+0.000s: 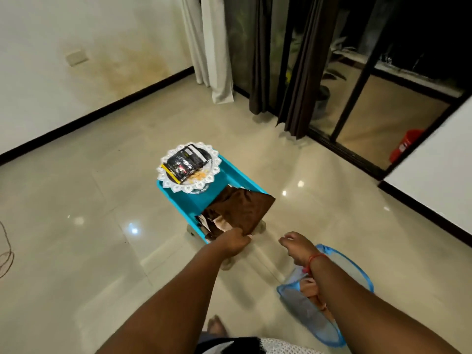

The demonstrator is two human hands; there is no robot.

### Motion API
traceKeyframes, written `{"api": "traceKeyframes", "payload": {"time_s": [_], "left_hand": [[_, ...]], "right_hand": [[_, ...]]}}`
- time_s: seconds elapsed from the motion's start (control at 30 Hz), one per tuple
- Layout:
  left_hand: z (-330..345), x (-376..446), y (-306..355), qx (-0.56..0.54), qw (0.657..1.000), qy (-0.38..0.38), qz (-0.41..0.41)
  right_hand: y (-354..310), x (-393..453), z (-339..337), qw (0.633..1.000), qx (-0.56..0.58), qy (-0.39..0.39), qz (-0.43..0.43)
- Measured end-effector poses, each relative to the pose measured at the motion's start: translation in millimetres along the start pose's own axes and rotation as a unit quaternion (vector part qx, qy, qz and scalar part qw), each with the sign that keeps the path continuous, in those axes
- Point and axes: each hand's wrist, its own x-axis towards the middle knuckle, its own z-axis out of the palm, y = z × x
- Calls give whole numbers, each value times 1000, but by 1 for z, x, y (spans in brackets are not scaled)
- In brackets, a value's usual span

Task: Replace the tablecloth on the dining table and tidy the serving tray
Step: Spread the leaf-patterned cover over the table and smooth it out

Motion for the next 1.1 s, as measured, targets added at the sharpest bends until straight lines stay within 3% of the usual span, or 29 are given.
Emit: {"api": "traceKeyframes", "payload": {"time_s": [0.33,0.8,0.93,1.03,1.1], "left_hand": [[-92,10,-111,-89,995,35,-25],[-62,115,-105,-87,994,-35,-53],[-36,172,-91,3,997,3,-77],[-16,204,-69,91,993,-8,-76],[-2,225,-59,121,990,-27,-68]], "right_hand": [[-94,22,110,998,-29,-53,-8],[-84,141,68,992,6,-52,119],[-86,206,41,992,-15,-8,122],[-87,248,25,991,-28,36,122],[-88,270,17,991,-35,24,128]]}}
